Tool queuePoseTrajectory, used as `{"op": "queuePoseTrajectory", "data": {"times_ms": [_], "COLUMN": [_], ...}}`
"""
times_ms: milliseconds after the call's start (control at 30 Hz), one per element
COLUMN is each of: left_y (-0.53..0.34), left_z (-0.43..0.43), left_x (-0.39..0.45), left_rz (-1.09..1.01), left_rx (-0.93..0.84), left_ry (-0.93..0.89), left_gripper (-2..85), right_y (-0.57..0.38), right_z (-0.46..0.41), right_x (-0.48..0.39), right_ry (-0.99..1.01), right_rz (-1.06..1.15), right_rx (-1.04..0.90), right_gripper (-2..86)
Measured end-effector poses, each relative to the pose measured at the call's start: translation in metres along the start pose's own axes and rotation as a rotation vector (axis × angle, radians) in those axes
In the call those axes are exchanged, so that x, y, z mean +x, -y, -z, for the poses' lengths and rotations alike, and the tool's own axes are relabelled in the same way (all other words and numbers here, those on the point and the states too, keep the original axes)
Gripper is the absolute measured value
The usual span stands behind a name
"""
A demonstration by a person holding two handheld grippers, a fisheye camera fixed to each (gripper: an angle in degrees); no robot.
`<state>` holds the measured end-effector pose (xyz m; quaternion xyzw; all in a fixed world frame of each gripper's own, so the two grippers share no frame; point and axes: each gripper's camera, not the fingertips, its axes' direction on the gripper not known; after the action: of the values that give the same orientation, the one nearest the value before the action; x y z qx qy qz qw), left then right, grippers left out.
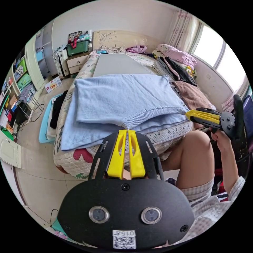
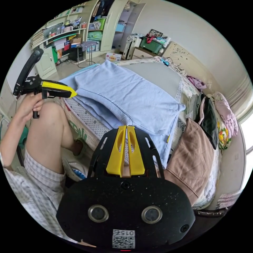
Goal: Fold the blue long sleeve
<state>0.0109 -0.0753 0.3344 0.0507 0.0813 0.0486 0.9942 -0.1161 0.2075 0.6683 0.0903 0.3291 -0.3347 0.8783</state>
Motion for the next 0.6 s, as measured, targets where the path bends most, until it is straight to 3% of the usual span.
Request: {"op": "queuePoseTrajectory", "data": {"times_ms": [267, 367, 500, 600], "left_y": [0.009, 0.021, 0.042, 0.076], "left_z": [-0.012, -0.043, -0.085, -0.078], "left_x": [0.027, 0.033, 0.052, 0.076], "left_rz": [-0.048, -0.07, -0.186, -0.304], "left_rx": [0.025, -0.071, -0.321, -0.318], "left_ry": [0.022, 0.035, 0.135, 0.21], "left_gripper": [-0.1, 0.7, 5.9, 9.5], "right_y": [-0.009, -0.016, -0.039, -0.088], "right_z": [-0.007, -0.01, 0.019, 0.034], "right_x": [0.02, 0.053, 0.148, 0.228], "right_ry": [0.082, 0.149, 0.138, 0.179], "right_rz": [0.191, 0.191, -0.007, -0.203], "right_rx": [-0.036, 0.02, 0.173, 0.291], "right_gripper": [-0.2, 0.5, 9.1, 8.7]}}
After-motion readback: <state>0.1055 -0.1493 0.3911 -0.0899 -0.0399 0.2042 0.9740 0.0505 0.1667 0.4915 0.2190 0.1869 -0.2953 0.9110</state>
